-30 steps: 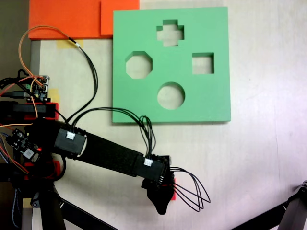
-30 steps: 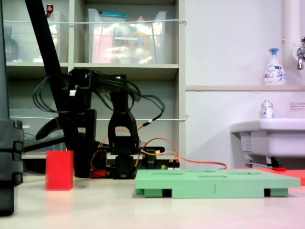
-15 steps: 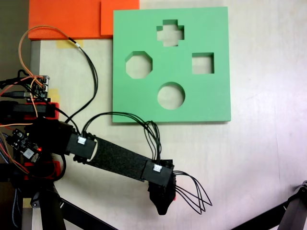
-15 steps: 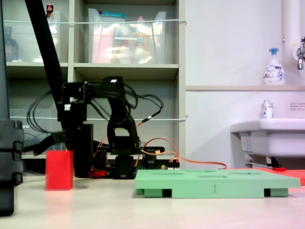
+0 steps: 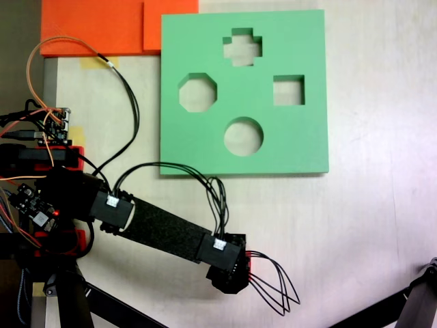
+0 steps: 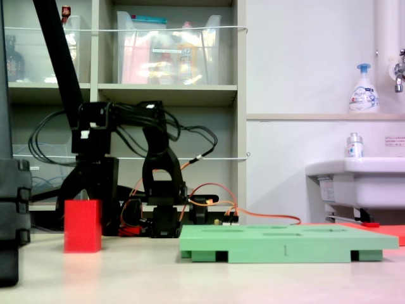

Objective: Put the square block into the corresponding hole

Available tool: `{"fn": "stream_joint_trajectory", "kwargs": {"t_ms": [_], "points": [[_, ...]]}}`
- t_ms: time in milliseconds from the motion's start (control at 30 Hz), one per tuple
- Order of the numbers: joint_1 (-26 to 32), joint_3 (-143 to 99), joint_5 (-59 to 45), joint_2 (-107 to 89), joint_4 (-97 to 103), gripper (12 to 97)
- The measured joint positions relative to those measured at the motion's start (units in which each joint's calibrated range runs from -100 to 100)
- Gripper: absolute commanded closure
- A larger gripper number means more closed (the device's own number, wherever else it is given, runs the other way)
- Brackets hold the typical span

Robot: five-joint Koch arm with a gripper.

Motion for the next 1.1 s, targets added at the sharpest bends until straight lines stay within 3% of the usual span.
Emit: {"fn": "stream_joint_trajectory", "kwargs": {"t_ms": [500,900,1100], "points": [[1.7,-3.4,0.2,-8.5,-0.3,66.0],[6.4,-3.4,6.9,-36.0,-3.4,65.7],[6.4,-3.5,7.0,-36.0,-4.3,48.3]]}}
